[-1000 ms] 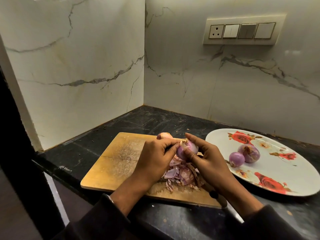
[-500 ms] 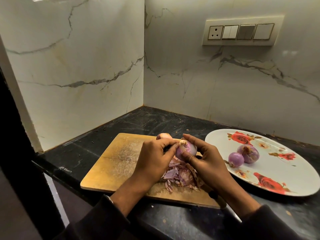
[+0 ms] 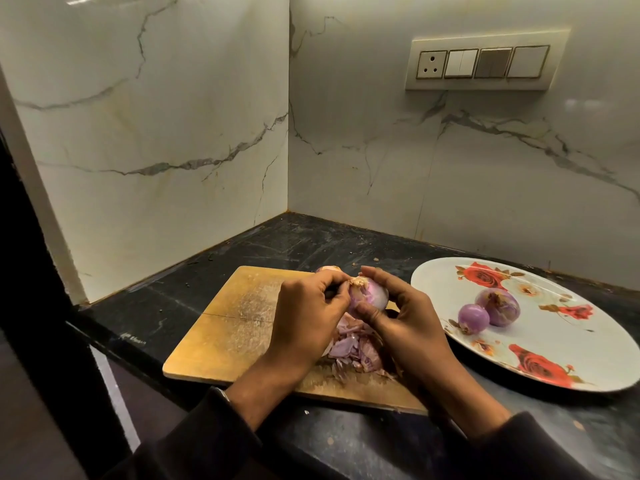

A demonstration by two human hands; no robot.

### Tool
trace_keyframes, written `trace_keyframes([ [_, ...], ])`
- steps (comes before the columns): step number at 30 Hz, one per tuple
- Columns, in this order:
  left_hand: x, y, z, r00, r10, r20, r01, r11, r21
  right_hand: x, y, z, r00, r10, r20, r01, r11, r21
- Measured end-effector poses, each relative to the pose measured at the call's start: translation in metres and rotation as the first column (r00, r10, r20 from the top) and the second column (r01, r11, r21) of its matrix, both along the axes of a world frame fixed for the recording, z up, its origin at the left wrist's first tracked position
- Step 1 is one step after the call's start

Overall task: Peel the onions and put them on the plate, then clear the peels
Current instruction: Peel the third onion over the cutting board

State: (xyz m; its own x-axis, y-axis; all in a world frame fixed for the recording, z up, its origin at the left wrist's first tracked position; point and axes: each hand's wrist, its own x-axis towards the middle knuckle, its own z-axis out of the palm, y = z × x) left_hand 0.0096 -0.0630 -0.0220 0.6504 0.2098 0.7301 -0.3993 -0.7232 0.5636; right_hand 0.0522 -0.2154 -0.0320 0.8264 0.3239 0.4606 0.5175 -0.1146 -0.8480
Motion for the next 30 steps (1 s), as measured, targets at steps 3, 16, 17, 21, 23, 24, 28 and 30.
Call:
trace_keyframes([
  [3, -0.0002, -0.0005, 0.0005, 1.0, 0.007, -0.003, -0.008, 0.997, -0.075, -0.0012, 0.0014, -0.0002, 1.0, -0.003, 0.002, 0.003, 1.0, 0.006],
  [16, 0.0019, 0.0026, 0.0016, 0.988, -0.119, -0.094, 0.1, 0.977, -0.189, -0.0008, 0.0004, 0.0, 1.0, 0.013, -0.008, -0.013, 0.999, 0.034],
  [17, 0.0021, 0.0023, 0.001, 0.993, -0.09, -0.073, 0.079, 0.986, -0.148, -0.0016, -0.0002, 0.0003, 1.0, 0.019, -0.012, -0.019, 0.999, 0.038],
  [21, 0.0016, 0.0003, 0.0003, 1.0, 0.005, -0.022, -0.006, 0.999, -0.038, -0.0035, 0.0012, 0.0004, 0.999, 0.021, -0.028, -0.02, 0.999, 0.025],
  [23, 0.0009, 0.0002, 0.0007, 1.0, 0.025, -0.01, -0.025, 1.0, -0.012, -0.004, 0.0024, 0.0004, 1.0, 0.011, -0.027, -0.011, 1.0, 0.021],
  [24, 0.0007, 0.0003, 0.0008, 0.999, 0.034, -0.009, -0.034, 0.999, -0.005, -0.0041, 0.0028, 0.0007, 1.0, 0.009, -0.027, -0.008, 1.0, 0.022],
  [28, 0.0001, 0.0006, 0.0018, 0.998, 0.06, -0.01, -0.061, 0.998, -0.032, -0.0082, 0.004, 0.0029, 0.998, 0.047, -0.042, -0.044, 0.997, 0.058],
  [30, 0.0001, 0.0005, 0.0015, 0.998, 0.061, -0.024, -0.062, 0.996, -0.063, -0.0092, 0.0039, 0.004, 0.996, 0.068, -0.054, -0.063, 0.995, 0.081],
])
